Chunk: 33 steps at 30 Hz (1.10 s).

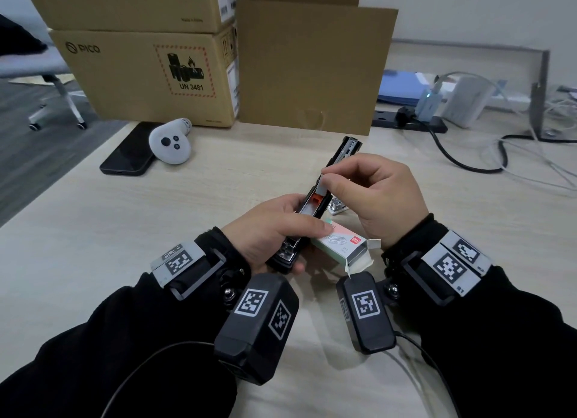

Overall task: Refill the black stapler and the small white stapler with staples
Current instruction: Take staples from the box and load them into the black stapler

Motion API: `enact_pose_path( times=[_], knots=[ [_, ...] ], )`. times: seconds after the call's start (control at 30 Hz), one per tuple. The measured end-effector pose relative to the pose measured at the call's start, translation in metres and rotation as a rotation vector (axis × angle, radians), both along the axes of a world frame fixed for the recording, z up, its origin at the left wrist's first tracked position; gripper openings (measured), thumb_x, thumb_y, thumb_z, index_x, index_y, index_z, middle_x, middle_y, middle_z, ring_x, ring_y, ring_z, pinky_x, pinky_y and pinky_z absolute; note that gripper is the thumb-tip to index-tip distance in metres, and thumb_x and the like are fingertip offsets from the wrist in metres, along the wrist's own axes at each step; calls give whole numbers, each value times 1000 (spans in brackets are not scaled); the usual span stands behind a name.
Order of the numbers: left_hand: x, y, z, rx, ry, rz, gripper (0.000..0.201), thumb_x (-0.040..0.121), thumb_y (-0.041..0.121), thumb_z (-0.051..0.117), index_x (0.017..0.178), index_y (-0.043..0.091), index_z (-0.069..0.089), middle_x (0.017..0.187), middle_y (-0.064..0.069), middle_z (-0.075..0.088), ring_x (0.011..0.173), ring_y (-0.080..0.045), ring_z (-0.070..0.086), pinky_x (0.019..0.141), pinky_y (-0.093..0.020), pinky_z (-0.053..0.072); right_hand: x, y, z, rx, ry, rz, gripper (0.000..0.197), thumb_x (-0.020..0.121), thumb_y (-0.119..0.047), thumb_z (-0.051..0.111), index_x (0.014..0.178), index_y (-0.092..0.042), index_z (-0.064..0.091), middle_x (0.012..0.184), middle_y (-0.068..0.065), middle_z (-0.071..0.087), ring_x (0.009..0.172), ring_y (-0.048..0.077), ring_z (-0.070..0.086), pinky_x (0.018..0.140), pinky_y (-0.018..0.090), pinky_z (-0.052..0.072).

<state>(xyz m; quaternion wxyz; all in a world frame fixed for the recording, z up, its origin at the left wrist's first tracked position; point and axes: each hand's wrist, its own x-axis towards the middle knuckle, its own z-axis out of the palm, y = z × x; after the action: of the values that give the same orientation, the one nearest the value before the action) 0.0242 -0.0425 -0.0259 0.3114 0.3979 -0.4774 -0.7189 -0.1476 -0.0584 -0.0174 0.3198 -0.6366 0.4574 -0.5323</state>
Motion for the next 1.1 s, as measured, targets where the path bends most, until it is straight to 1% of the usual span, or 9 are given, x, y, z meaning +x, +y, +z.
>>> enact_pose_path(
  times=[0.1, 0.3, 0.53, 0.67, 0.77, 0.83, 0.87, 1.03, 1.1],
  knots=[
    [-1, 0, 0, 0, -3, 7, 38, 74, 14, 72, 109, 9, 59, 77, -10, 70, 48, -17, 60, 34, -21, 42, 1, 0, 0, -11, -16, -7, 19, 83, -11, 77, 77, -29, 76, 74, -6, 75, 78, 43, 65, 66, 40, 58],
    [0, 0, 1, 9, -13, 11, 42, 72, 15, 73, 111, 9, 58, 79, -12, 70, 51, -20, 60, 35, -20, 42, 1, 2, 0, -15, 35, -7, 14, 83, -15, 77, 77, -27, 76, 81, -3, 76, 77, 41, 65, 67, 46, 56],
    [0, -1, -1, 12, -19, 26, 45, 72, 15, 74, 114, 8, 58, 80, -12, 71, 52, -21, 60, 35, -21, 42, 1, 3, -1, -5, 14, -18, 15, 83, -12, 77, 76, -25, 76, 79, -3, 76, 76, 39, 67, 65, 41, 57],
    [0, -2, -3, 9, -33, 33, 49, 72, 17, 75, 116, 7, 57, 84, -14, 69, 54, -23, 58, 36, -21, 42, 1, 1, -1, -5, 41, -10, 15, 82, -15, 78, 75, -28, 75, 74, -12, 75, 75, 38, 66, 66, 42, 57],
    [0, -2, -3, 9, -32, 28, 48, 73, 17, 75, 116, 7, 58, 83, -14, 70, 53, -22, 60, 36, -21, 43, 0, 1, -1, 8, 59, -12, 14, 82, -16, 78, 76, -28, 75, 70, -17, 71, 62, 21, 59, 62, 34, 53],
    [1, -2, -3, 11, -26, 25, 45, 73, 16, 75, 114, 7, 58, 82, -13, 71, 53, -22, 60, 36, -21, 43, -1, 2, -1, 9, 80, -13, 13, 82, -15, 78, 76, -27, 75, 71, -17, 70, 59, 6, 53, 59, 27, 47],
    [1, -2, -4, 14, -23, 25, 44, 73, 16, 75, 113, 8, 57, 82, -13, 71, 53, -22, 61, 36, -21, 43, -1, 2, 0, 1, 97, -14, 13, 82, -15, 77, 77, -26, 75, 73, -15, 69, 58, 2, 51, 59, 25, 45],
    [1, -3, -4, 6, -22, 28, 50, 74, 15, 75, 119, 4, 57, 86, -14, 70, 57, -23, 59, 37, -22, 43, 3, 2, 0, -12, 165, -19, 22, 81, -15, 78, 66, -29, 70, 82, -11, 59, 56, 8, 41, 58, 18, 38],
    [1, -4, -4, 6, -18, 33, 50, 74, 15, 74, 120, 4, 57, 86, -14, 70, 58, -22, 58, 38, -22, 43, 4, 2, 1, 3, 174, -7, 26, 82, -17, 78, 62, -30, 68, 83, -12, 57, 56, 21, 41, 58, 20, 38]
  ],
)
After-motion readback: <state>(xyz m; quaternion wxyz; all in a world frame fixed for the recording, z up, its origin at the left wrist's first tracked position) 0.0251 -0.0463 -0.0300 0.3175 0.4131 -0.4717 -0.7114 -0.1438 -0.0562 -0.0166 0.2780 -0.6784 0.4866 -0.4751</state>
